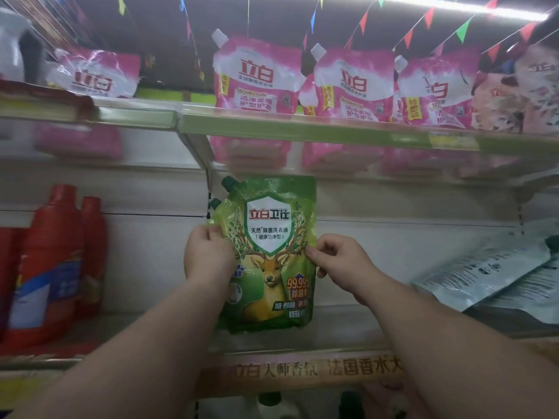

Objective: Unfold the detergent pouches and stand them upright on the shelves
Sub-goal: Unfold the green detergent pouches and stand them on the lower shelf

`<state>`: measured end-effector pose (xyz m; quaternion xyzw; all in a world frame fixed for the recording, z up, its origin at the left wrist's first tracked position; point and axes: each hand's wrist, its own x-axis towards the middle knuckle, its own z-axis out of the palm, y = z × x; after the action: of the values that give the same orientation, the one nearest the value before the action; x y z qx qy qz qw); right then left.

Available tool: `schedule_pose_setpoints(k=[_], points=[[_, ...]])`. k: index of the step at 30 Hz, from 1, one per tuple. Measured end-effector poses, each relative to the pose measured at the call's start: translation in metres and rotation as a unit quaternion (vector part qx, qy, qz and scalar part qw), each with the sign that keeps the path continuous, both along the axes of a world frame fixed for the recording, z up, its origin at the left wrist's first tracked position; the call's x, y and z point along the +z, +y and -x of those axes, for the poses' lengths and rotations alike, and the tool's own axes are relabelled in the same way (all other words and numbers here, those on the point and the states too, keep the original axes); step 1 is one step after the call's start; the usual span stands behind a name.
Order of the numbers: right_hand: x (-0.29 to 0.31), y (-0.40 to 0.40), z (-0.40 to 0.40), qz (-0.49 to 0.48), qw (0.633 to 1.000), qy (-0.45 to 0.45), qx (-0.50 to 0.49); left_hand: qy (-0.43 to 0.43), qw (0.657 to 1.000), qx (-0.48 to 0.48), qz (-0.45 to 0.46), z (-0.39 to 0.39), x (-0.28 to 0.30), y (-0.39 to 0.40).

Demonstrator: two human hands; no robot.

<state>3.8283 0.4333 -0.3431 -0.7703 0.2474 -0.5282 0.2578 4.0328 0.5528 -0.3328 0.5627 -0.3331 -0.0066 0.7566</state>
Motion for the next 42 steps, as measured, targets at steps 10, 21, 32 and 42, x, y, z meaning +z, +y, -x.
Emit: schedule_pose_setpoints(k=[10,21,32,42], points=[[-0.005,0.007,-0.035,-0.036,0.999,0.014,-0.031,0.016,1.0,0.0,-0.017,-0.031,-0.001,-0.005],[-0.014,0.002,-0.06,-0.044,0.996,0.003,-0.078,0.041,0.999,-0.008,-0.004,-0.042,-0.009,-0.015],[-0.029,0.005,-0.058,-0.142,0.988,-0.02,0.047,0.029,0.999,-0.03,0.023,-0.044,-0.024,-0.022],[-0.033,0.001,-0.065,-0.169,0.985,0.015,0.031,0.102,0.987,-0.094,-0.079,-0.046,-0.028,-0.022]])
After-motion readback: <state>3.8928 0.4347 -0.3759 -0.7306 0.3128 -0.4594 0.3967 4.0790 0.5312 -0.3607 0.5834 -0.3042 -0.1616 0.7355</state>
